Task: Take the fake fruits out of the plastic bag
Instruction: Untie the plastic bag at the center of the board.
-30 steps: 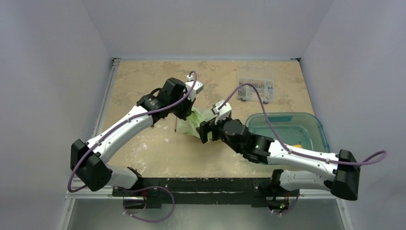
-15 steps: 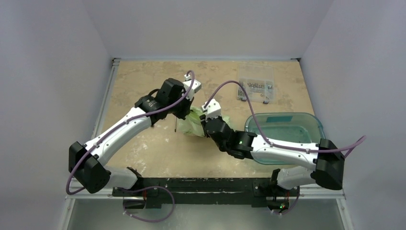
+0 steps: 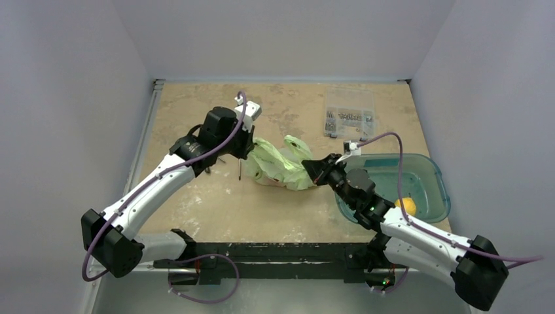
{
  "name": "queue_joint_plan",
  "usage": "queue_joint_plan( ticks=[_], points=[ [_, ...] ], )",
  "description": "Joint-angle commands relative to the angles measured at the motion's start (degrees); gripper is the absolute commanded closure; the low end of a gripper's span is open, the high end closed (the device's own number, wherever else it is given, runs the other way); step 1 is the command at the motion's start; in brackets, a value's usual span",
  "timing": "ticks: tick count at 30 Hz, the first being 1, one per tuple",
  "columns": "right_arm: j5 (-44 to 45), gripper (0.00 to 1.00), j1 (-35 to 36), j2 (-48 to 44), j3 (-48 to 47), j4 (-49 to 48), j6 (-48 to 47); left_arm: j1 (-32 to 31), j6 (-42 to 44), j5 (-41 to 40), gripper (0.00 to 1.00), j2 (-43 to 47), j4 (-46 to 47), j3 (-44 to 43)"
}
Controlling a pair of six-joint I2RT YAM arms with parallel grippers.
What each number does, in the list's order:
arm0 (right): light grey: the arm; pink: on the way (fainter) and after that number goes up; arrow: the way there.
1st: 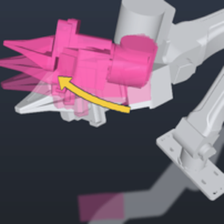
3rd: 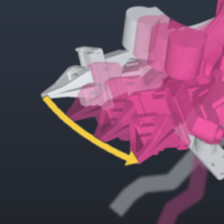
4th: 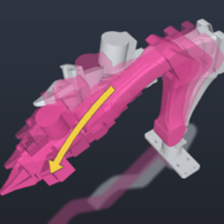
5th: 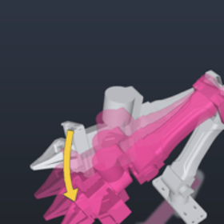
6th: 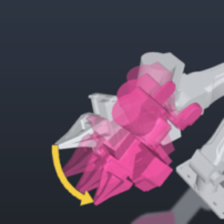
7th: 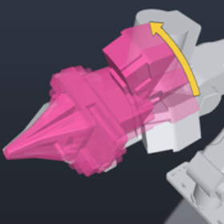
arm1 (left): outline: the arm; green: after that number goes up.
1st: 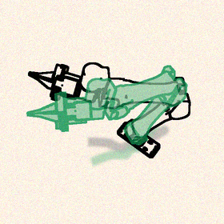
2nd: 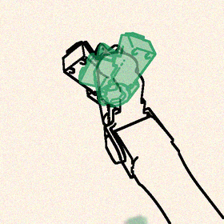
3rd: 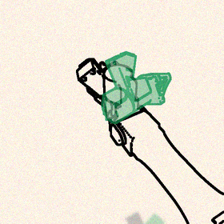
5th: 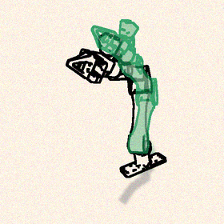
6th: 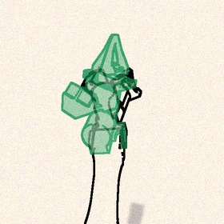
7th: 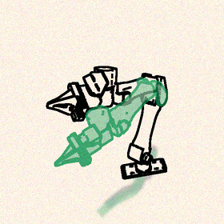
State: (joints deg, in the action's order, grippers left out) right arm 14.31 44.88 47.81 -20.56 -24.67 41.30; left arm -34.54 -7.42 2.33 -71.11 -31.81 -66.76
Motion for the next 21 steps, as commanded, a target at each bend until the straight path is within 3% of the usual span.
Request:
queue_joint_plan(
  ticks=[1,5,8,12,16,21],
  points=[
    [-5.25,1.00,-0.42,3.13,-5.33,0.93,-1.80,1.33,1.56,3.69,0.82,2.10,2.77,0.41],
    [-6.42,0.99,-0.42,3.23,-5.46,1.33,-3.05,-0.82,5.56,5.25,0.39,4.38,4.54,2.32],
    [-6.86,0.99,-0.41,3.34,-6.16,2.19,-4.08,-1.65,6.56,5.28,0.17,6.68,6.25,3.58],
    [-7.84,0.98,-0.41,3.46,-5.37,0.59,-3.68,-4.31,10.37,0.37,0.06,9.92,9.25,6.29],
    [-9.40,0.98,-0.41,4.78,-6.86,0.48,-3.79,-13.35,19.54,-14.43,0.03,12.83,18.42,12.69],
    [-10.46,0.97,-0.44,5.66,-7.10,-0.94,-4.53,-20.43,32.44,-19.26,0.01,17.93,30.80,23.59]
  ],
)
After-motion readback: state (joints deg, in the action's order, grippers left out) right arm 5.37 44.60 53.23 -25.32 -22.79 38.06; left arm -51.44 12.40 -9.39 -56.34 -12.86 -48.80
